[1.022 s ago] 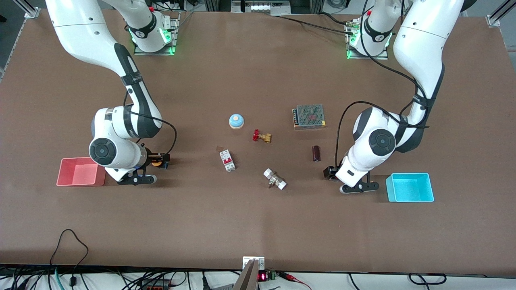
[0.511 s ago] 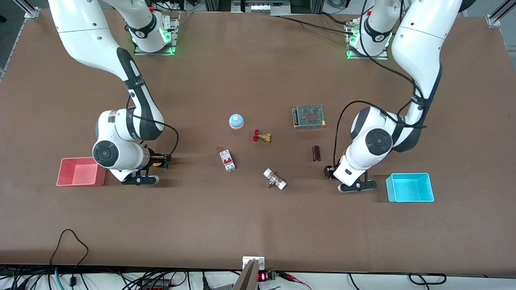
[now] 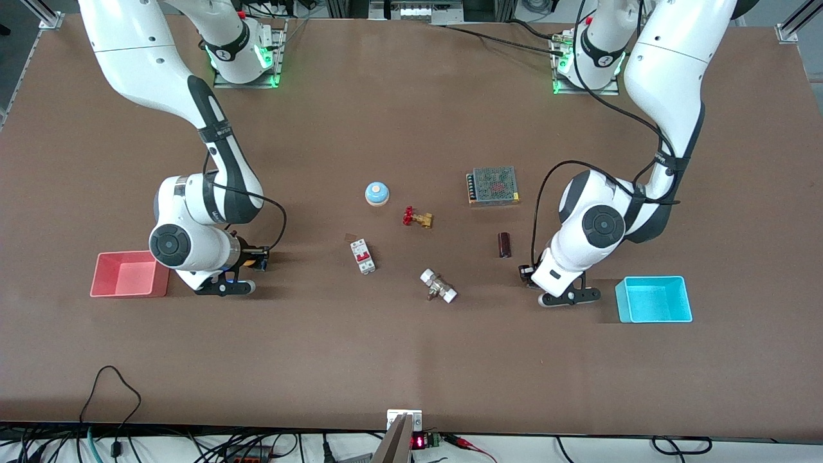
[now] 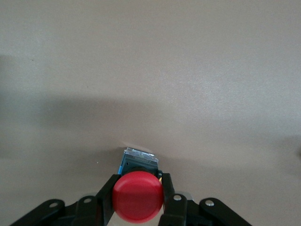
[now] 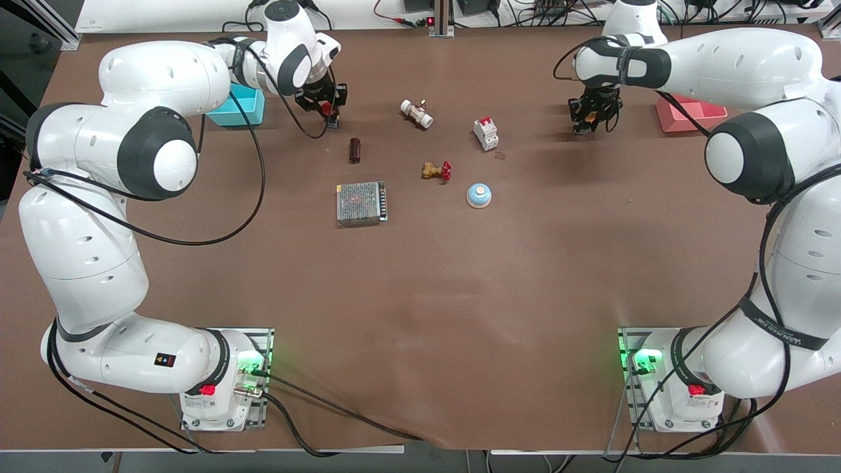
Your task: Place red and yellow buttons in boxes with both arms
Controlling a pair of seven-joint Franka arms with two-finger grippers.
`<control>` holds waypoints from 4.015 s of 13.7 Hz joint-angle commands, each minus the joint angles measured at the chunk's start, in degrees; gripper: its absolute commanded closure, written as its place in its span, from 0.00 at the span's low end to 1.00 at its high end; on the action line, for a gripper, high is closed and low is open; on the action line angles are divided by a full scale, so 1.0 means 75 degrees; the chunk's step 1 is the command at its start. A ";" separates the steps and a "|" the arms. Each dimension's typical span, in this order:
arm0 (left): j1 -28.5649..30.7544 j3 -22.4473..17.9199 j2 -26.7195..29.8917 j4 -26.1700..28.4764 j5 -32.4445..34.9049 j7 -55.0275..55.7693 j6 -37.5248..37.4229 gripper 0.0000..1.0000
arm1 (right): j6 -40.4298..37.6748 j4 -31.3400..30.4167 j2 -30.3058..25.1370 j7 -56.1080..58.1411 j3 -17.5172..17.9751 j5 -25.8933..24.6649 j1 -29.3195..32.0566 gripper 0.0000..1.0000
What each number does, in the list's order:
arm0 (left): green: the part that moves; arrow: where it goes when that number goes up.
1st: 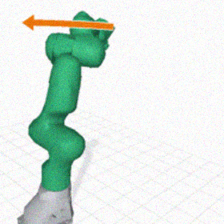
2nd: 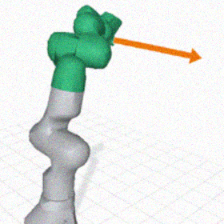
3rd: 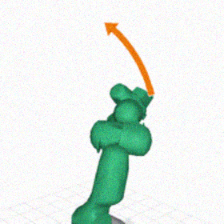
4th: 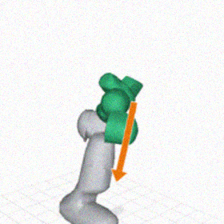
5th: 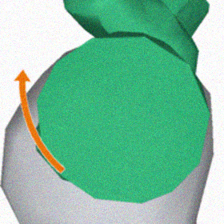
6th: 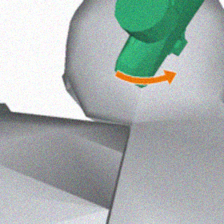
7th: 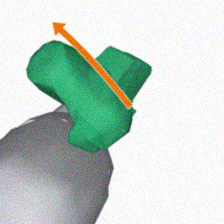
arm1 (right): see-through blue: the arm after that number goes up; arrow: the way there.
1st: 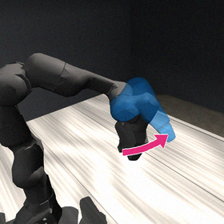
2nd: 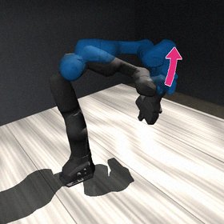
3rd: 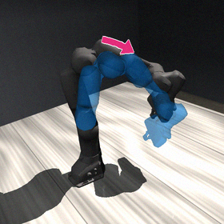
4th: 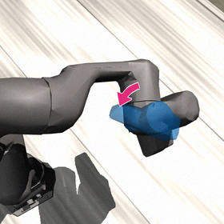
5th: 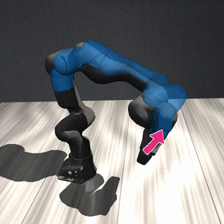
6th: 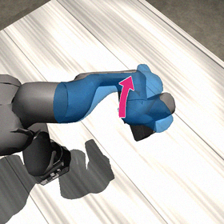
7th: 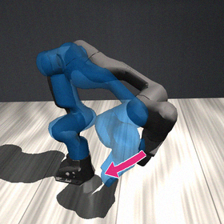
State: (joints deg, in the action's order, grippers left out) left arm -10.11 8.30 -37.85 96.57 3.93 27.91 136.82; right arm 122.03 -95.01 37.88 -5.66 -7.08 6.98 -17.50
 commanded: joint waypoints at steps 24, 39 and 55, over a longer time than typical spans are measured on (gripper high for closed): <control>0.2896 -0.0087 -0.0132 -0.1180 -0.0349 -0.4037 -0.1673 0.79 | -0.0181 0.0364 -0.0094 0.3801 -0.2349 0.0535 0.1220 0.74; 0.2849 -0.0017 0.0451 -0.1286 -0.0290 -0.3862 -0.1438 0.09 | 0.0534 0.0457 0.0621 0.4176 -0.2185 0.0991 0.1372 0.70; 0.2708 -0.0005 0.3685 -0.1251 -0.0349 -0.3920 -0.3933 0.00 | -0.0952 0.0504 -0.1427 0.4025 -0.2185 0.1332 0.0694 0.00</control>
State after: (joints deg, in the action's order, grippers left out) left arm 10.12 8.46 -13.83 85.91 2.19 -0.73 109.50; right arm 118.65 -89.22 33.32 24.74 -23.68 16.00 -10.03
